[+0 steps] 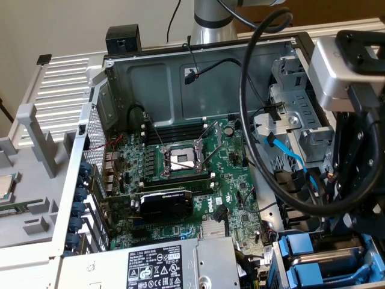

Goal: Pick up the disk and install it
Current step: 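Insert the second disk wire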

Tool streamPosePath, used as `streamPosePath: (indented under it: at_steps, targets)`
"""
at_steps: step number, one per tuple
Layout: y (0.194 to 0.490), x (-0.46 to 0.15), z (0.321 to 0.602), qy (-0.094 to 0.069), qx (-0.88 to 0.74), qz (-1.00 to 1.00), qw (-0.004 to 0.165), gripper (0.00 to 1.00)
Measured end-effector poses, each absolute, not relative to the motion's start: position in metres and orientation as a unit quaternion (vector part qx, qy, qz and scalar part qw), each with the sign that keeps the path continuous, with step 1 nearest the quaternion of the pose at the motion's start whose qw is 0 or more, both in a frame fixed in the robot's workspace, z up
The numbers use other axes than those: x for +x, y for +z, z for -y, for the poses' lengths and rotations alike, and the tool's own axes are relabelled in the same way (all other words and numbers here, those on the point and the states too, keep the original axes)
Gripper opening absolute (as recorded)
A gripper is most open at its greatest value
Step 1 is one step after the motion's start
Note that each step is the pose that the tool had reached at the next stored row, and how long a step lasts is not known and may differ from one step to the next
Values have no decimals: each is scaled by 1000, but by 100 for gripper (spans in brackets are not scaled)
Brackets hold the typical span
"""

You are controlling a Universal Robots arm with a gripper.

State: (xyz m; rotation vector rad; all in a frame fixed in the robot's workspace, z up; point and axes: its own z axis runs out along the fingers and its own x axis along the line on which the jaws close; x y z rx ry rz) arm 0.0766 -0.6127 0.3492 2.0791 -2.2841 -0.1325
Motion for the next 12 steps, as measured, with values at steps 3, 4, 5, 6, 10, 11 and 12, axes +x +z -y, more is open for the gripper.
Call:
streamPosePath:
  at_steps: [3, 4, 5, 6, 10, 11, 12]
  targets:
    - [349, 77, 613, -43, 671, 740, 25, 16]
    - [349, 77, 613, -43, 671, 740, 25, 16]
    - [349, 77, 613, -43, 671, 740, 25, 16]
    - [349, 77, 613, -43, 670, 740, 25, 16]
    - [348, 77, 613, -43, 670, 741, 25, 16]
    - [347, 77, 613, -43, 670, 741, 25, 16]
    - [347, 77, 613, -43, 670, 741, 25, 16]
